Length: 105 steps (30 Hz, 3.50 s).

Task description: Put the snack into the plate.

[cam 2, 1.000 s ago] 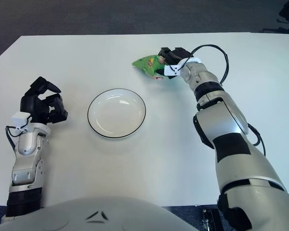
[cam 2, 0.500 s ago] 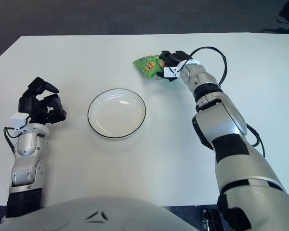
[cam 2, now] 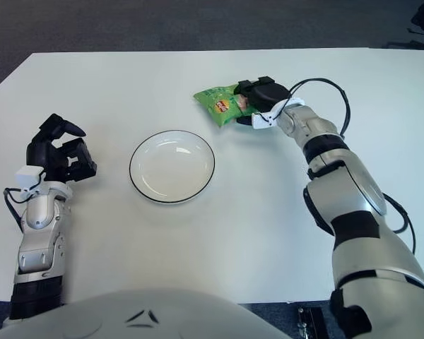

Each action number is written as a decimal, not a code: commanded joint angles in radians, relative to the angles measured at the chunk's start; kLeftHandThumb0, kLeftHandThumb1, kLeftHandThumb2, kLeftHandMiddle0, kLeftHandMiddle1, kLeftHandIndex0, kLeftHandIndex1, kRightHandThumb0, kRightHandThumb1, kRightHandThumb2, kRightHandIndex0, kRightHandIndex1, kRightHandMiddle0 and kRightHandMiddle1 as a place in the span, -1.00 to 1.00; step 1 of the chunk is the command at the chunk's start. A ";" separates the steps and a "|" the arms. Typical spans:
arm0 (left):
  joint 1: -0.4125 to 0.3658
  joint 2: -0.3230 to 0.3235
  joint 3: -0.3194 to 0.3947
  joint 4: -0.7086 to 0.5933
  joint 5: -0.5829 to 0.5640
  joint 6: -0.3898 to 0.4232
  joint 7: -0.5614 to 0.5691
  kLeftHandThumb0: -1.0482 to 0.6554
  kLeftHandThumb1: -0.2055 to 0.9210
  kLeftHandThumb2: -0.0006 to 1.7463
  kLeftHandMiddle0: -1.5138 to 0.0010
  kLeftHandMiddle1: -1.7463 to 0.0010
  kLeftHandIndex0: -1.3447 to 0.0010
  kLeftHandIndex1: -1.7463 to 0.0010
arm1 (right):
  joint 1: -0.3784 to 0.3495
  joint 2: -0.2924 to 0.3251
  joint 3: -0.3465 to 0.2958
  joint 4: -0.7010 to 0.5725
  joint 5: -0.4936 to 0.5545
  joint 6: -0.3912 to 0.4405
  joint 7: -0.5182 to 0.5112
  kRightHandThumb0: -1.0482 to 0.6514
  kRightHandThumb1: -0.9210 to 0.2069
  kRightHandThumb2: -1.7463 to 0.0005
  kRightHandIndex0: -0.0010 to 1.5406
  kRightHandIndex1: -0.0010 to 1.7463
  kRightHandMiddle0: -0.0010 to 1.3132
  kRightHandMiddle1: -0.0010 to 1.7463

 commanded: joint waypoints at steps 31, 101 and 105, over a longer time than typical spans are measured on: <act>0.042 -0.032 0.002 0.080 -0.014 -0.001 0.001 -0.38 -0.26 0.66 -0.79 -1.00 -0.04 -1.00 | 0.118 -0.142 -0.172 -0.444 0.033 -0.015 0.226 -0.52 -0.73 0.09 -0.86 0.01 -1.00 0.34; 0.074 -0.057 -0.003 0.062 -0.006 -0.025 0.036 -0.37 -0.20 0.61 -0.78 -1.00 0.00 -1.00 | 0.094 0.164 0.055 0.107 -0.046 0.228 -0.525 0.21 0.56 -0.75 0.03 0.64 0.13 0.99; 0.071 -0.056 -0.001 0.064 -0.007 -0.020 0.036 -0.37 -0.20 0.61 -0.78 -1.00 0.00 -1.00 | 0.094 0.167 0.043 0.113 -0.032 0.213 -0.612 0.23 0.74 -0.83 0.22 0.52 0.23 1.00</act>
